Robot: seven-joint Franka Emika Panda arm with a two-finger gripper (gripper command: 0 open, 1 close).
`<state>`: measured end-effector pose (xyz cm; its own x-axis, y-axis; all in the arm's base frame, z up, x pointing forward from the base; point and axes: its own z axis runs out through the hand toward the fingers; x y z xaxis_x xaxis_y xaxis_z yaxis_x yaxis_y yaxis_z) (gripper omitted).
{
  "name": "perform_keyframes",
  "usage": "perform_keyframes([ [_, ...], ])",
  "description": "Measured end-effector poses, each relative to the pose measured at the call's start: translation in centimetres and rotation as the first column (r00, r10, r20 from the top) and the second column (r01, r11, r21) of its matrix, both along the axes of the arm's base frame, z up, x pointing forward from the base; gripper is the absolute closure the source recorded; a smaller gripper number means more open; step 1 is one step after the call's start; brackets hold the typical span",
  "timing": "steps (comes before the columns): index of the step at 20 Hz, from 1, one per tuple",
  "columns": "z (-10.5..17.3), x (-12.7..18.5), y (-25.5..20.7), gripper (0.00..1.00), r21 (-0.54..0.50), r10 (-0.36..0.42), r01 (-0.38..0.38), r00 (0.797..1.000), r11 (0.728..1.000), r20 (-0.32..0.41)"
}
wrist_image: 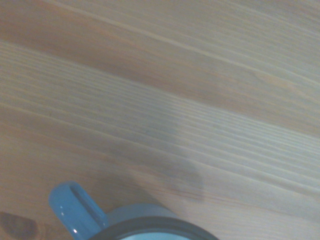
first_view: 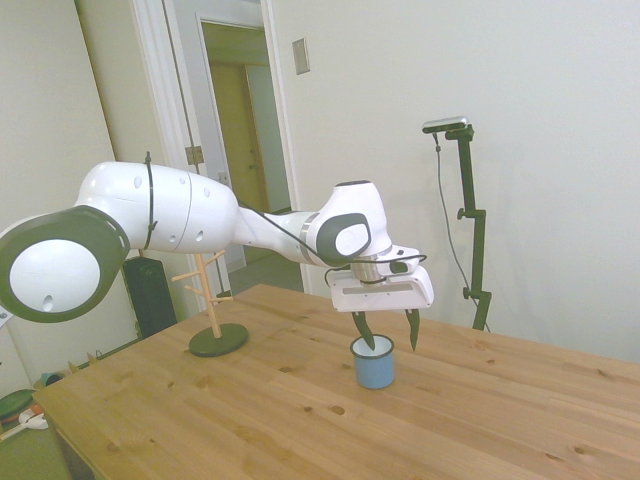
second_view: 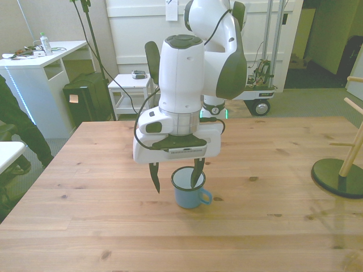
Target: Hang the mug
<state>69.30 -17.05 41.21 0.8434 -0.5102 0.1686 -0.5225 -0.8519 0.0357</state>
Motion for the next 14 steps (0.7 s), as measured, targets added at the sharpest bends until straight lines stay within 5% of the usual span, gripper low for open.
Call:
perform_keyframes([
  [4,-1.4,0.3,0.4,0.00,-0.005,0.005,-0.005,1.000,1.000,0.001],
  [5,-1.6,0.3,0.4,1.00,-0.005,0.004,-0.004,1.000,1.000,0.002],
  [14,-2.5,-0.1,0.6,1.00,-0.009,0.007,-0.007,1.000,1.000,0.004],
])
